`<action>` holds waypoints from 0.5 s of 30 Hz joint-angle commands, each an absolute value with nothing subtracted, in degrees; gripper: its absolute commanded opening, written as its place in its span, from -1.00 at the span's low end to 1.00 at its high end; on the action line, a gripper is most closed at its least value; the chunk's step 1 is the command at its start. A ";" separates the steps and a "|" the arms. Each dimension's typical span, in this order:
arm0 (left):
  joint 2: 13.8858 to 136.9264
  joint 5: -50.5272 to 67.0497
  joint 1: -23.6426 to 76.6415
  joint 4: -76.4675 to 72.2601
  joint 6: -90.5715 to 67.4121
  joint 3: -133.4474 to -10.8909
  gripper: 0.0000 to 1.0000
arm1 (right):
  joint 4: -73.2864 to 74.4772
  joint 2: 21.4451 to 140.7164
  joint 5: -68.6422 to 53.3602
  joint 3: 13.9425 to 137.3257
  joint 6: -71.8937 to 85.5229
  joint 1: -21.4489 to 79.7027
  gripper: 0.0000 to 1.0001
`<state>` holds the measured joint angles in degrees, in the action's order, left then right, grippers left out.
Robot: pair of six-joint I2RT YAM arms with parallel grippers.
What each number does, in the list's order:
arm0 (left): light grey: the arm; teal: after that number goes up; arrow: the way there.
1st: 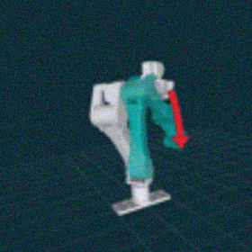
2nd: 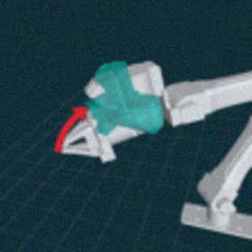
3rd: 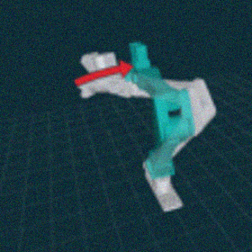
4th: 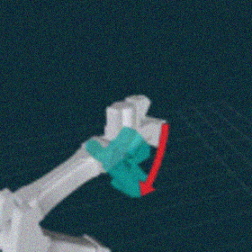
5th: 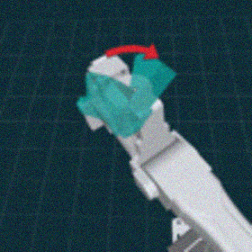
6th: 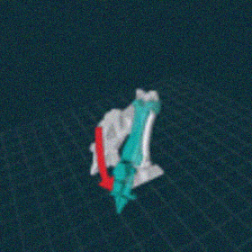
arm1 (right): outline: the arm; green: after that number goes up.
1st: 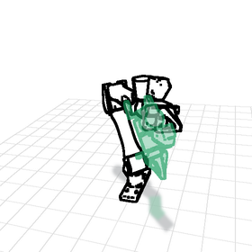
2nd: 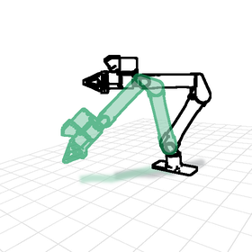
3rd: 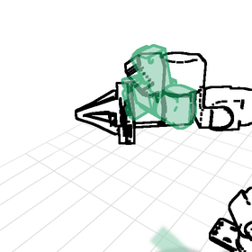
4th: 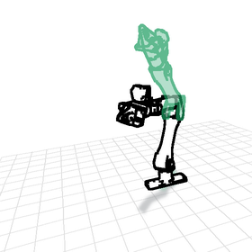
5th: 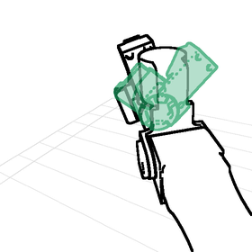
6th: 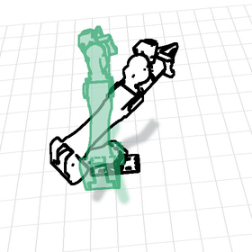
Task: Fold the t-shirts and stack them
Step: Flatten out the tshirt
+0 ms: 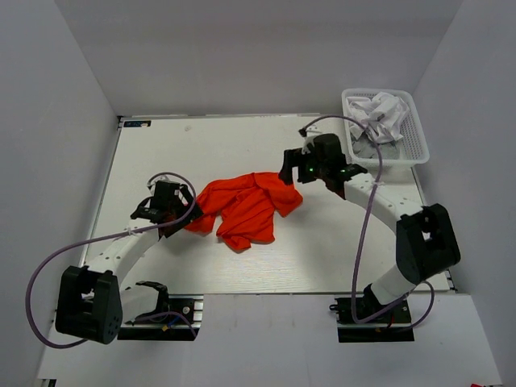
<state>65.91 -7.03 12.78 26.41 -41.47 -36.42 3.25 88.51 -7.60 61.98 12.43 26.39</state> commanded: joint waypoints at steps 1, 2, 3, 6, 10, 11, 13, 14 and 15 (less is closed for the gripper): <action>67.48 -1.33 13.01 22.86 -42.19 -34.02 0.92 | 6.41 93.07 -3.53 63.79 8.62 31.44 0.81; 68.37 -0.80 13.01 22.33 -42.19 -33.40 0.84 | 7.55 93.86 -1.69 64.33 8.53 32.16 0.81; 69.16 0.43 13.01 22.32 -42.71 -33.40 0.84 | 7.65 95.35 1.46 64.60 8.26 34.00 0.81; 72.59 2.28 13.01 18.73 -42.71 -32.08 0.78 | 7.29 97.46 8.75 65.04 7.74 37.43 0.78; 77.60 2.29 13.01 15.56 -42.71 -32.69 0.54 | 7.56 102.21 15.98 67.23 6.33 40.78 0.65; 79.17 2.29 13.01 15.56 -42.71 -33.74 0.38 | 7.38 103.35 18.08 67.67 6.24 42.00 0.59; 80.23 2.29 13.01 15.03 -42.71 -34.45 0.19 | 6.95 104.84 18.89 68.81 6.42 42.27 0.38; 80.24 2.29 13.01 15.03 -42.71 -35.15 0.05 | 6.94 105.38 20.55 69.25 6.68 42.62 0.07; 80.85 1.68 13.01 15.03 -42.71 -35.16 -0.36 | 7.47 105.73 22.05 70.13 9.29 42.63 -0.13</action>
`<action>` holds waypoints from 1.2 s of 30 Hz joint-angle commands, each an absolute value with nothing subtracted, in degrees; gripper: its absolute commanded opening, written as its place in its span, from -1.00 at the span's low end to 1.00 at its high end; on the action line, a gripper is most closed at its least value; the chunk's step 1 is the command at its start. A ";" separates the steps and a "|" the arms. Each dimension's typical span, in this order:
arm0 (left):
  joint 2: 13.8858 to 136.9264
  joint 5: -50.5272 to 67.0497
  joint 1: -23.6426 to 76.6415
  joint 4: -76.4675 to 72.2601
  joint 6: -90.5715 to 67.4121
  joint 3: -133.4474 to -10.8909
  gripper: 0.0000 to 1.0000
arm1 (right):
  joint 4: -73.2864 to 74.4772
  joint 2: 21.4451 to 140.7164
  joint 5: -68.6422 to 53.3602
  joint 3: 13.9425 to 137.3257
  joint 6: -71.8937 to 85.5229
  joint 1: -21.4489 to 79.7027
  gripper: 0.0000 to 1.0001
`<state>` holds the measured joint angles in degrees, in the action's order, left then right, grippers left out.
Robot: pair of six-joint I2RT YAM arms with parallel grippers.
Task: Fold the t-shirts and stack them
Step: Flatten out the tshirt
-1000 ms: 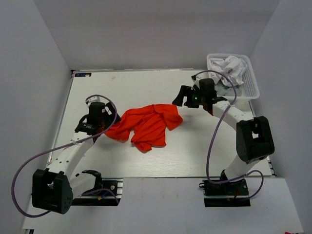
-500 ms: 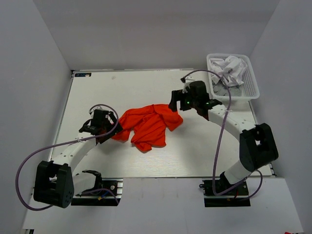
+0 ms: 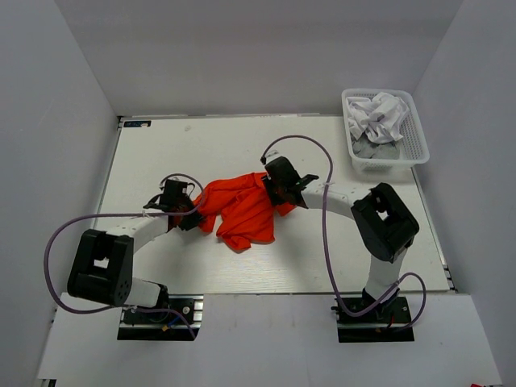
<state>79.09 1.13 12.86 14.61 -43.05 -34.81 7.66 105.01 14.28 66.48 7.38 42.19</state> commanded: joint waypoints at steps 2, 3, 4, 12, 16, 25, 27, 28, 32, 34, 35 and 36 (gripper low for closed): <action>80.86 0.89 13.01 15.03 -42.71 -36.90 -1.00 | 8.00 106.09 27.32 71.45 11.50 42.63 -0.46; 80.86 -0.43 13.01 16.33 -42.71 -37.52 -1.00 | 7.91 106.08 28.03 71.63 12.47 42.37 -0.73; 80.86 -1.31 13.01 16.96 -42.71 -38.23 -1.00 | 8.17 105.04 29.78 71.72 12.92 42.28 -0.87; 67.78 -14.31 13.01 21.53 -41.57 -48.24 -1.00 | 8.70 92.84 37.33 73.48 15.21 41.05 -1.00; 60.40 -22.04 13.01 25.66 -41.57 -55.87 -1.00 | 5.81 84.74 42.01 72.69 13.28 38.94 -1.00; 44.41 -22.52 13.01 23.64 -35.78 -64.42 -1.00 | 1.85 67.00 39.30 75.84 2.91 38.41 -1.00; 42.11 -20.14 13.01 21.54 -34.20 -66.00 -1.00 | 1.85 63.05 35.10 76.55 1.15 38.32 -1.00; 41.06 -18.21 13.01 21.53 -32.88 -66.61 -1.00 | 1.85 62.06 34.02 76.73 0.71 38.41 -1.00; 37.36 -11.80 12.49 20.92 -29.98 -71.45 -1.00 | 3.86 56.96 26.13 81.28 -2.02 38.50 -1.00; 36.57 -8.62 12.48 21.97 -29.44 -74.96 -1.00 | 5.80 54.76 22.26 83.49 -2.37 38.41 -1.00; 35.78 -7.74 12.48 21.97 -29.44 -75.93 -1.00 | 6.32 52.84 19.63 84.80 -2.46 38.50 -1.00; 35.25 -5.91 12.48 21.97 -29.44 -77.24 -1.00 | 6.76 52.39 18.56 86.12 -2.63 38.50 -1.00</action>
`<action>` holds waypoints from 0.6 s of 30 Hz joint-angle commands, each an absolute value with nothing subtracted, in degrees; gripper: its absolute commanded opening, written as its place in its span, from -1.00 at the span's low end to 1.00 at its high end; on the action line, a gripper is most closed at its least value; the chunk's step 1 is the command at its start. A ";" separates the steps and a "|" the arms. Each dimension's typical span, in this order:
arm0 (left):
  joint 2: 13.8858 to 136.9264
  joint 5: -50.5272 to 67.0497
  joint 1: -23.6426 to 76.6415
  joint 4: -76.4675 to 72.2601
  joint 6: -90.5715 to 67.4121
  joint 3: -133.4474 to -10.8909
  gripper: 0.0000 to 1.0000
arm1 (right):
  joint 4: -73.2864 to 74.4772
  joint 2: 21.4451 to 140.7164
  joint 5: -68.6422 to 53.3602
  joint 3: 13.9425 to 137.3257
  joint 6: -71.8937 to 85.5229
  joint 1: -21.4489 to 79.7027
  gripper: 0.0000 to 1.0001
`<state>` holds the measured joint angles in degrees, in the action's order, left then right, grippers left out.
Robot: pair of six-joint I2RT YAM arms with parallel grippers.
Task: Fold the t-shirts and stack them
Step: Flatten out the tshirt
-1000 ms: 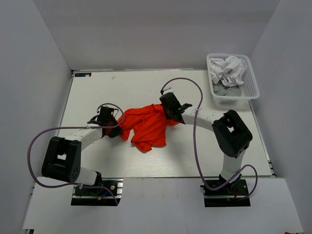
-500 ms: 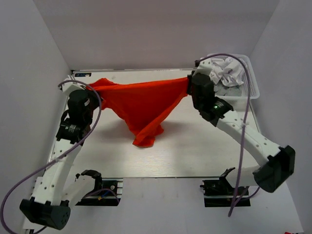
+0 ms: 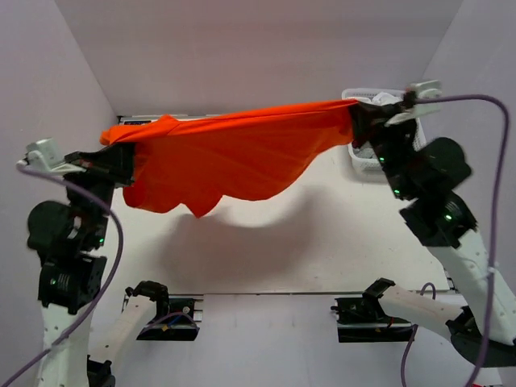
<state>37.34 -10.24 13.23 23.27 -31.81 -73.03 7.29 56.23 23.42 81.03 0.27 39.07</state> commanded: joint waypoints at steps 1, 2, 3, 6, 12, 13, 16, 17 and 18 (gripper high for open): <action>34.64 -4.93 12.48 21.10 -28.83 -77.78 -1.00 | 8.16 52.03 16.11 86.74 -2.72 38.41 -1.00; 34.11 -3.88 12.48 21.09 -28.22 -78.48 -1.00 | 8.61 50.64 15.39 87.27 -2.90 38.58 -1.00; 33.49 -2.56 12.48 21.09 -28.21 -80.23 -1.00 | 8.96 50.36 14.77 88.67 -3.07 38.41 -1.00; 34.01 0.86 12.48 22.76 -26.73 -83.84 -1.00 | 10.63 49.40 13.18 90.35 -3.43 38.50 -1.00; 39.02 -0.62 12.48 22.15 -26.72 -83.15 -1.00 | 8.97 53.77 16.52 89.39 -3.69 38.41 -1.00; 41.55 -0.62 12.48 20.58 -26.72 -82.36 -1.00 | 8.18 54.75 17.74 89.04 -3.69 38.41 -1.00; 47.35 -2.55 12.48 20.57 -25.67 -80.96 -1.00 | 4.33 60.72 25.38 86.40 -3.51 38.15 -1.00; 51.81 -5.16 12.48 20.57 -25.66 -79.90 -1.00 | 2.39 64.56 29.58 85.61 -3.60 38.14 -1.00; 54.12 -6.58 12.48 20.57 -25.14 -79.20 -1.00 | 0.89 66.17 30.84 83.78 -3.43 37.88 -1.00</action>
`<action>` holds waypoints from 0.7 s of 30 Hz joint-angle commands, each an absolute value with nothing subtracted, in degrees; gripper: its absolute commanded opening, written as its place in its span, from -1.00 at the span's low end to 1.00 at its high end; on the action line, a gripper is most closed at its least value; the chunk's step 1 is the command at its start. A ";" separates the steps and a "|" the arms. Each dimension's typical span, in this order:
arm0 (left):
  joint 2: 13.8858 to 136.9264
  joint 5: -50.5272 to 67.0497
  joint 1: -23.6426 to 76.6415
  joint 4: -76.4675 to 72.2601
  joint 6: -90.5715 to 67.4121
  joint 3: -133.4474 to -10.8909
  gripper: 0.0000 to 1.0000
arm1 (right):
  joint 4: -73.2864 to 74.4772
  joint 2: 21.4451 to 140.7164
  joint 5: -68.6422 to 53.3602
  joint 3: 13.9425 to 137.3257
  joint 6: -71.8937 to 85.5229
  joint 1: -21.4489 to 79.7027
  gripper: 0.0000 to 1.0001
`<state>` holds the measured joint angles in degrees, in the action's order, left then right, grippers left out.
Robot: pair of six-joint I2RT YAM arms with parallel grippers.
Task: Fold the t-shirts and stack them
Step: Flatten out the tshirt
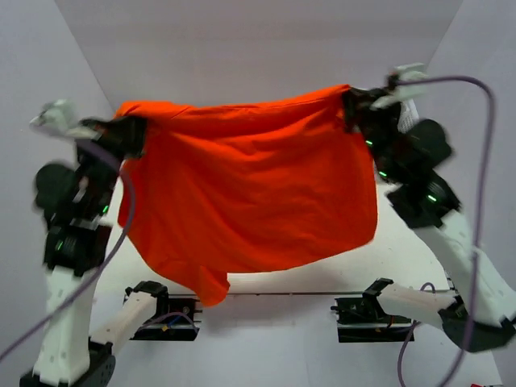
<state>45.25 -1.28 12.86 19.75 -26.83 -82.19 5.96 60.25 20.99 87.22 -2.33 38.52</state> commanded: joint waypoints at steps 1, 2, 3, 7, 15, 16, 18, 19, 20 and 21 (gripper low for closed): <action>56.40 -9.29 12.48 20.04 -25.14 -76.84 -1.00 | 0.62 67.49 31.81 83.06 -3.08 36.84 -1.00; 61.47 -11.58 12.48 20.04 -25.14 -75.77 -1.00 | -0.95 70.37 32.77 81.84 -0.99 36.30 -1.00; 64.31 -13.34 11.96 20.04 -26.27 -74.72 -1.00 | -1.14 73.62 32.78 81.13 -0.44 35.78 -1.00; 79.74 -20.90 11.43 21.45 -30.05 -69.97 -0.34 | -0.87 87.93 24.79 78.14 8.07 29.98 -1.00; 101.86 -24.35 9.76 32.26 -32.52 -83.05 1.00 | 12.14 107.58 18.72 88.51 13.63 25.66 0.81; 101.87 -23.04 9.76 31.65 -32.00 -83.06 1.00 | 11.52 107.14 18.37 87.72 13.62 25.66 0.81; 101.87 -22.41 9.76 29.72 -31.46 -81.40 1.00 | 9.33 104.86 17.32 83.77 13.45 25.58 0.81; 101.26 -21.45 9.76 29.19 -31.46 -80.78 1.00 | 8.79 103.29 15.23 83.06 13.62 25.58 0.81; 101.25 -20.92 9.76 29.18 -30.94 -80.25 1.00 | 8.88 103.01 14.42 81.32 13.80 25.58 0.81; 100.73 -20.92 9.76 29.18 -30.94 -79.20 1.00 | 8.88 102.66 13.63 80.69 13.89 25.66 0.81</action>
<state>105.14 -20.73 9.72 30.17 -31.09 -78.50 12.60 108.36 17.12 81.95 12.45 25.30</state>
